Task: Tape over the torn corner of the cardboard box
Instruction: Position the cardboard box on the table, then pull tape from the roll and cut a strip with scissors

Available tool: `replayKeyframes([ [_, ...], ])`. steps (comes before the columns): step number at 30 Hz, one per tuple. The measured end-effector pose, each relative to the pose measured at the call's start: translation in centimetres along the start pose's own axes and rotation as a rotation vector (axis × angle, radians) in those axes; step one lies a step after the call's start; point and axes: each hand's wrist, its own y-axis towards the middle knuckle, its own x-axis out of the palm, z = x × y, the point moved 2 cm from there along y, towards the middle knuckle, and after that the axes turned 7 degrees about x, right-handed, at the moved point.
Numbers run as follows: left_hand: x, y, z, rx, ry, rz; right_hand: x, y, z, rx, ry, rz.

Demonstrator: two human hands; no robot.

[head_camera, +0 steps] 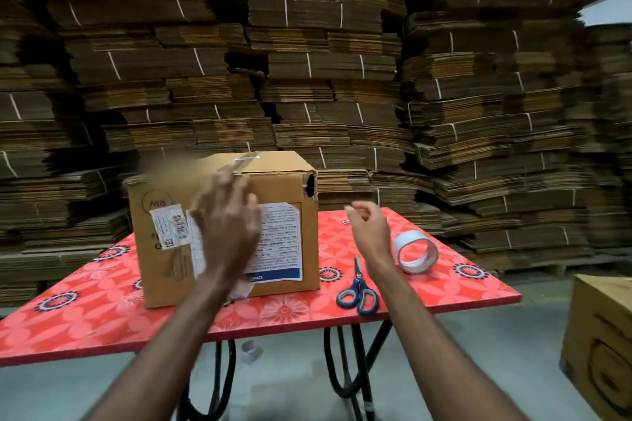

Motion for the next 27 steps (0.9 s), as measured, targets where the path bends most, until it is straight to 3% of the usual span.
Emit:
replayKeyframes([
  [3, 2.6, -2.7, 5.6, 0.268, -0.140, -0.170, -3.7, 0.0, 3.5, 0.049, -0.136, 0.260],
  [5, 4.5, -4.1, 8.9, 0.378, -0.237, -0.416, -5.5, 0.9, 5.9, 0.071, -0.275, 0.353],
  [7, 6.8, -5.3, 11.5, 0.380, -0.361, -0.711, -6.5, 1.8, 7.5, 0.107, -0.416, 0.359],
  [9, 8.8, -6.3, 13.5, 0.369, -0.453, -0.879, -7.3, 2.5, 8.6, 0.190, -0.497, 0.328],
  [16, 13.8, -7.4, 15.9, 0.252, -0.529, -1.094, -8.0, 4.0, 9.0, 0.181, -0.830, 0.194],
  [27, 16.4, -7.2, 16.4, 0.198, -0.452, -1.112, -7.1, 5.0, 9.0, -0.004, -1.095, 0.225],
])
